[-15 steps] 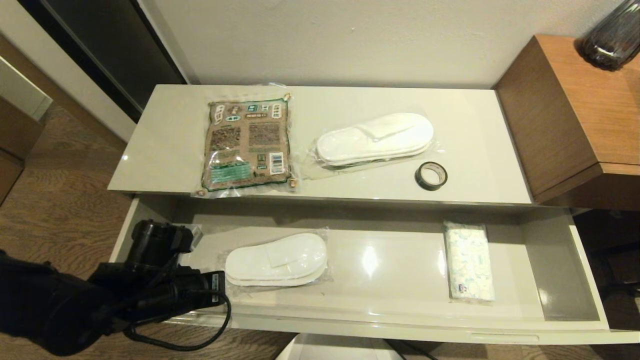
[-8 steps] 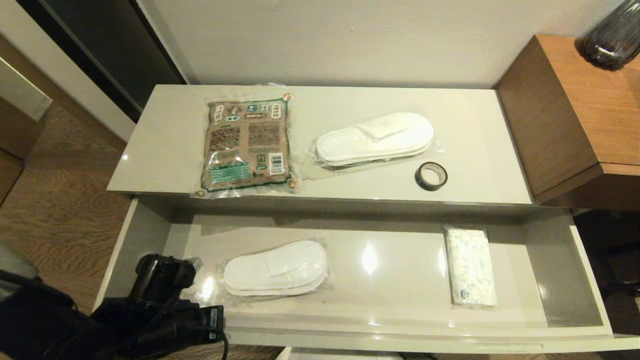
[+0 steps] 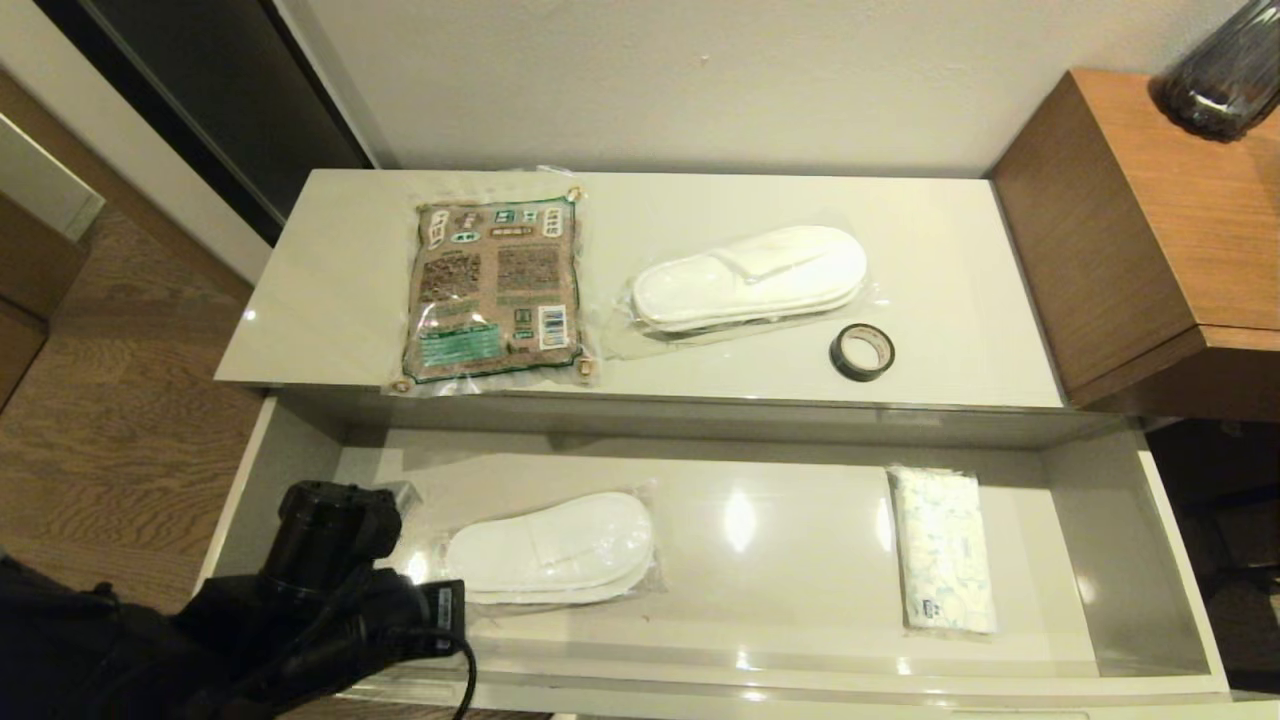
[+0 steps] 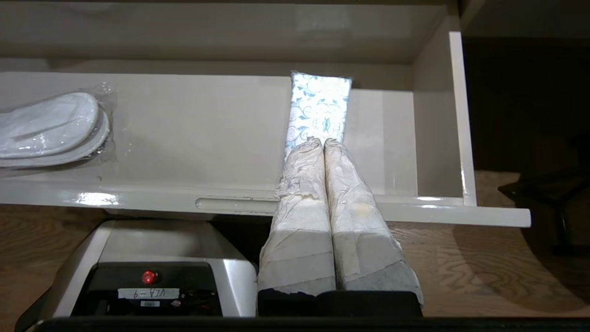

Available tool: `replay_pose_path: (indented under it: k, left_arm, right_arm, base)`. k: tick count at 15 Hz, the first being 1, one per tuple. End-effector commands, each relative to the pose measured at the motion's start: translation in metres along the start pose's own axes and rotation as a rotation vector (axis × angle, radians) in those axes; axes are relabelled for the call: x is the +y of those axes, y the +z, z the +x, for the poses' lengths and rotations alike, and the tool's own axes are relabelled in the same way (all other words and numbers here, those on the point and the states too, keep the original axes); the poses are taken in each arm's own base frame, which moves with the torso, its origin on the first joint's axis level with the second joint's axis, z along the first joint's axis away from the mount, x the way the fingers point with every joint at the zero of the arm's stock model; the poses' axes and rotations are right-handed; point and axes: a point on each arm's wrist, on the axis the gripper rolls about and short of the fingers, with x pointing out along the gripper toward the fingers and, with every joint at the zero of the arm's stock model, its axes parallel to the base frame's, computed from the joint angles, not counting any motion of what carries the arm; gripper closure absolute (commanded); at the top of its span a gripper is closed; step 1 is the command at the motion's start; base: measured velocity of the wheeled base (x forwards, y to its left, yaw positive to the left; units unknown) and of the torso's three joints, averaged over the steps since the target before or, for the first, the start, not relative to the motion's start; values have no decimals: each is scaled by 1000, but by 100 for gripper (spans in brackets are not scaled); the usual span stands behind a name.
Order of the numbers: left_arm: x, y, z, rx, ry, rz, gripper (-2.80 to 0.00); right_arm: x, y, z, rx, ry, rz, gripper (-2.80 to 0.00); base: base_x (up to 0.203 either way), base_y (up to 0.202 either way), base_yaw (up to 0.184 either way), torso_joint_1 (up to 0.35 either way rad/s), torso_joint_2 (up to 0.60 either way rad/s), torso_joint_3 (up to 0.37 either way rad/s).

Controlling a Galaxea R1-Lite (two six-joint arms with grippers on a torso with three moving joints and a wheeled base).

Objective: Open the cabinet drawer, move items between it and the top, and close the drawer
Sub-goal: Pick up the solid drinks on the table

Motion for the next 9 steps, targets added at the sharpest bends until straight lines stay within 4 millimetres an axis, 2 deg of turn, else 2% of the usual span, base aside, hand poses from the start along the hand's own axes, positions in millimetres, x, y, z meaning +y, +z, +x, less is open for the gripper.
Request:
replay_pose_path:
  k: [1,3,5,7,8,9]
  left_arm:
    - [-7,21,-2,-77,45,-8,0]
    - [-17,58,-9,-155,110,-22,0]
    - [-22,86,-21,-207,166,-36,0]
    - [-20,117,-36,-256,198,-71,0]
    - [-11,133,-43,-261,218,-101,-280]
    - [0,142,-48,-241,232,-131,-280]
  right_arm:
    - [0,0,0,0,-1,0,0]
    - [0,0,0,0,0,0,0]
    - [0,0,0,1,0,0,0]
    - [0,0,0,0,-1,0,0]
    - [0,0,0,0,-1,0,0]
    - [0,0,0,0,-1,0,0]
  base:
    - [0,0,0,0,0,0]
    - [0,0,0,0,0,0]
    - [0,0,0,0,0,0]
    - [0,0,0,0,0,0]
    - [0,0,0,0,0,0]
    - [0,0,0,0,0,0]
